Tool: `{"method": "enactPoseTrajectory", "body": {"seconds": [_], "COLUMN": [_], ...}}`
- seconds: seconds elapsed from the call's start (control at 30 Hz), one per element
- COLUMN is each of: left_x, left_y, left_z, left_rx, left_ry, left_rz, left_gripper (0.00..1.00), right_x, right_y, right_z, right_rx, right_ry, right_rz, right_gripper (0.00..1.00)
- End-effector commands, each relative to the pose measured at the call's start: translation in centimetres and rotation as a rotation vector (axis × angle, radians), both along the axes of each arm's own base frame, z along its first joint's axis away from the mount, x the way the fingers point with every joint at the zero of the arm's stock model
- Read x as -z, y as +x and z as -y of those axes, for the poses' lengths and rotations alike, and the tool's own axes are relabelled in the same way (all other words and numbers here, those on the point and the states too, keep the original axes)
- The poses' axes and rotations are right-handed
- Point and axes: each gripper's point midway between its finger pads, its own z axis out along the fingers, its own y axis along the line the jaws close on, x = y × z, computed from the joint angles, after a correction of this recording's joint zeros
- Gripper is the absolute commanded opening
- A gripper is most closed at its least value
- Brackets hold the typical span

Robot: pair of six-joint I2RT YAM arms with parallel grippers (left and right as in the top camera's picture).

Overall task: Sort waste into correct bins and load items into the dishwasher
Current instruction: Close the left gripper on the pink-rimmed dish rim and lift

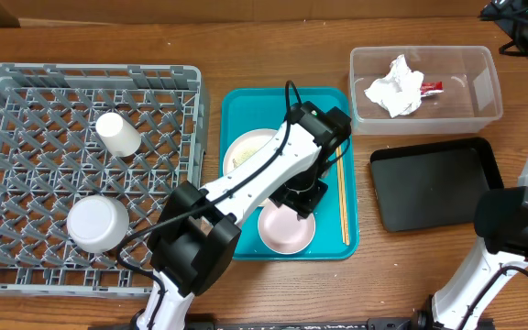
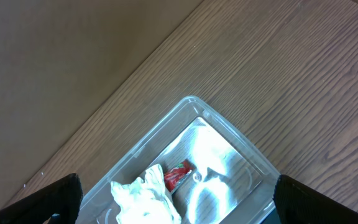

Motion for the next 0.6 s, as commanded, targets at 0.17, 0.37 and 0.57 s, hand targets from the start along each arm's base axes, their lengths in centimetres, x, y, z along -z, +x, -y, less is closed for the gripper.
{"method": "enactPoseTrajectory", "body": {"seconds": [0.17,0.37,0.57], "left_x": [0.2,2.7,4.7], "left_y": [-3.6,-4.2,-4.0], "left_z": [2.2,1.5,1.5], "left_rx": [0.096,0.108,0.18], "left_ry": [-0.054,-0.005,-0.031], "left_rz": [-0.049,-0.033,-0.014], "left_gripper": [0.54,0.58,0.6], "right_x": [-0.9,-0.9,-0.8], "right_y": [0.0,0.0,0.0], "right_z": [-0.2,-0.2,-0.2], "right_rx": [-0.002,-0.002,-0.002], "right_ry": [-0.004,-0.004,-0.004], "right_rz": [0.022,0.022,0.021], "right_gripper": [1.0,1.0,1.0]}}
